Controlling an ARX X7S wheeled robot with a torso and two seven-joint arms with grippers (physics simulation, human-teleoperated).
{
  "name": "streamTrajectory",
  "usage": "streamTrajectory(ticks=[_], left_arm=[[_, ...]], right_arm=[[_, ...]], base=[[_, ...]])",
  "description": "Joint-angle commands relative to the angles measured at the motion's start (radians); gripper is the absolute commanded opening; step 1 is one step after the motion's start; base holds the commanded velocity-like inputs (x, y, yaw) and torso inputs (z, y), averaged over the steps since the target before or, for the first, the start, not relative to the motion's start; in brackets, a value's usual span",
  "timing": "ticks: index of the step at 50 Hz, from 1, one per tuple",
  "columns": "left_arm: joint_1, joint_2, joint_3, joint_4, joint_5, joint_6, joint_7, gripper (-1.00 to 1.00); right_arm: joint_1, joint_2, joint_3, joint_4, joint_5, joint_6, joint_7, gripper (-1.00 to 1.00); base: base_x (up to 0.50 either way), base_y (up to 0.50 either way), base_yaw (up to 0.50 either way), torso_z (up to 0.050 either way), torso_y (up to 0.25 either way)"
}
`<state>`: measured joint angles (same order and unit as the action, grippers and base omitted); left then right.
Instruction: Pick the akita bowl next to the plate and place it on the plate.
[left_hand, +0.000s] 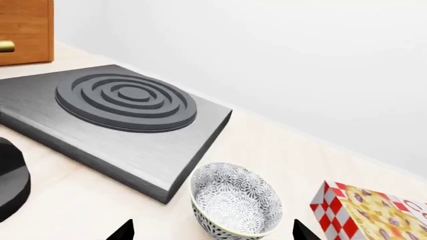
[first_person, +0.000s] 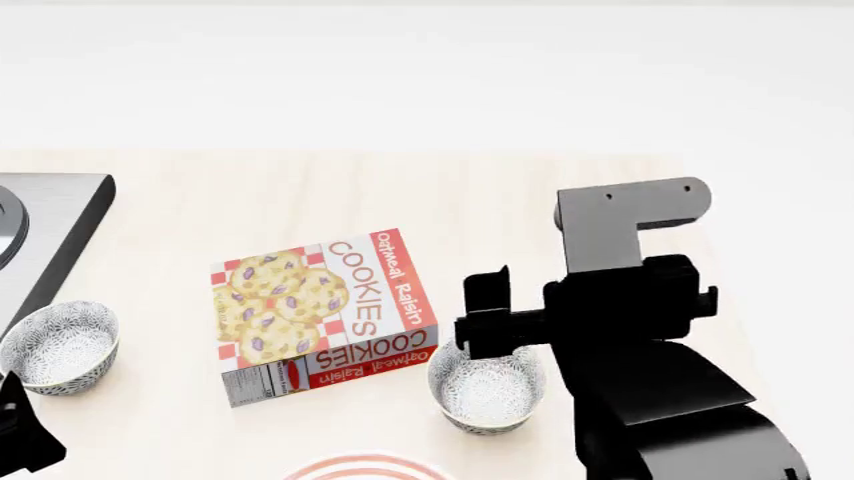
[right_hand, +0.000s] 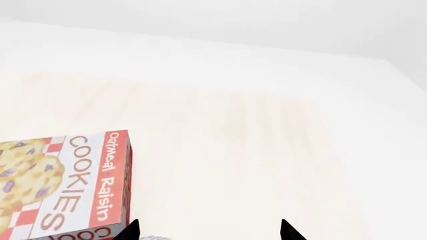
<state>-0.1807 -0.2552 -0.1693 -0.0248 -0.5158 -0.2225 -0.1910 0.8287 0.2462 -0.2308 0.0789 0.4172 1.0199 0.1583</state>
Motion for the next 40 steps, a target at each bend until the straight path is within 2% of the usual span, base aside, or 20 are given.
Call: streamTrajectory(ticks=[1, 12, 17, 19, 40], left_arm=[[-0.003, -0.003, 0.002, -0.001, -0.003, -0.002, -0.008, 1.00], [0.000, -0.006, 0.005, 0.005, -0.007, -0.003, -0.015, 1.00], [0.001, -0.008, 0.003, 0.012, -0.010, -0.009, -0.025, 1.00], [0.000, -0.008, 0.004, 0.010, -0.011, -0.008, -0.025, 1.00], [0.002, -0.013, 0.009, 0.007, -0.018, 0.000, -0.024, 1.00]], right_arm=[[0.118, -0.015, -0.013, 0.210, 0.001, 0.008, -0.049, 1.00], [0.213, -0.043, -0.044, 0.380, -0.022, -0.006, -0.066, 1.00], [0.263, -0.067, -0.066, 0.522, -0.038, -0.043, -0.093, 1.00], [0.288, -0.075, -0.075, 0.579, -0.026, -0.009, -0.123, 1.00], [0.471, -0.145, -0.081, 1.092, -0.056, -0.222, -0.232, 1.00]], base=[[0.00, 0.00, 0.00, 0.000, 0.000], [0.00, 0.00, 0.00, 0.000, 0.000], [0.00, 0.00, 0.00, 0.000, 0.000], [0.00, 0.00, 0.00, 0.000, 0.000], [0.00, 0.00, 0.00, 0.000, 0.000]])
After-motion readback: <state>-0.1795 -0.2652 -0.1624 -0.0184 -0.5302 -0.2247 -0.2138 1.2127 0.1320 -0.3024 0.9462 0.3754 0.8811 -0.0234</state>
